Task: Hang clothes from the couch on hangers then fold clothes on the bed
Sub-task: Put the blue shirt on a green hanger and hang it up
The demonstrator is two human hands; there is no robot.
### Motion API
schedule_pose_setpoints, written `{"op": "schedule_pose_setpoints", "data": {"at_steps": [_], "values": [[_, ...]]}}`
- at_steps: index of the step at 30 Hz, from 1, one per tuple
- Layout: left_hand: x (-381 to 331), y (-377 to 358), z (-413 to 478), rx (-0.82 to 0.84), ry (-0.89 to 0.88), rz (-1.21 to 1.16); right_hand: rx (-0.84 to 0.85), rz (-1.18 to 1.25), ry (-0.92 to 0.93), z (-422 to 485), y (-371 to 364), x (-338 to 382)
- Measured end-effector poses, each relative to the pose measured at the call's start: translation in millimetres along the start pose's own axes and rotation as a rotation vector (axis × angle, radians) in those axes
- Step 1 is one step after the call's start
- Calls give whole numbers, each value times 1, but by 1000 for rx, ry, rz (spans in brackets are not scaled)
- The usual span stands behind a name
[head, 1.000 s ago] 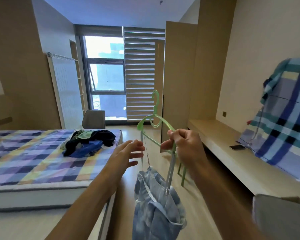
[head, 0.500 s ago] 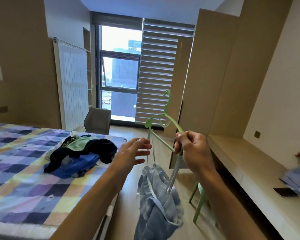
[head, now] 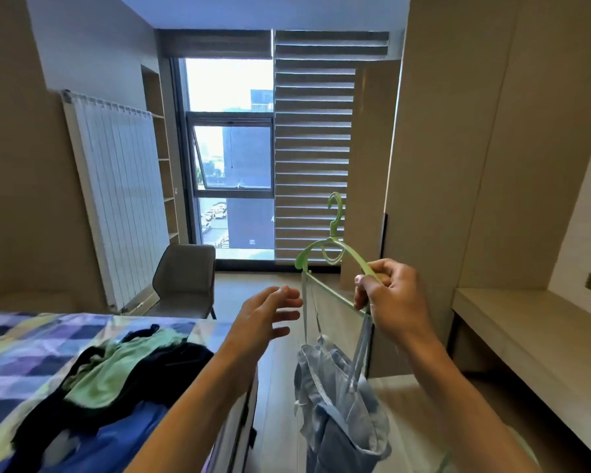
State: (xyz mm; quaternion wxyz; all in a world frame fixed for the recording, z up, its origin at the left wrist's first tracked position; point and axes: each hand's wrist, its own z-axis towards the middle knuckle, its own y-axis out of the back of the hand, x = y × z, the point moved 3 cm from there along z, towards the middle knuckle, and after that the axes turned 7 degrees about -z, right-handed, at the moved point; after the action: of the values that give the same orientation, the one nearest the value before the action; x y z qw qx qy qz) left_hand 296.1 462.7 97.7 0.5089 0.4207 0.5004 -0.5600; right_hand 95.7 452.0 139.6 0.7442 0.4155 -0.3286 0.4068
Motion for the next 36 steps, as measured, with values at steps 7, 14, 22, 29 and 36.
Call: {"op": "schedule_pose_setpoints", "data": {"at_steps": [7,14,22,29,36], "values": [[35,-10,203,-18,-27,53,-1,38,16,193,-65,-84],[38,-19,422,-44,-57,50,-38,93,-14,397,-132,-151],[91,-26,661,10,-60,-33,-78,116,-25,597,-221,-241],[116,-44,878,84,1,-89,-137,135,-48,781,-275,-295],[140,-68,1064,175,0,-99,-225,182,-50,965,-316,-351]]}}
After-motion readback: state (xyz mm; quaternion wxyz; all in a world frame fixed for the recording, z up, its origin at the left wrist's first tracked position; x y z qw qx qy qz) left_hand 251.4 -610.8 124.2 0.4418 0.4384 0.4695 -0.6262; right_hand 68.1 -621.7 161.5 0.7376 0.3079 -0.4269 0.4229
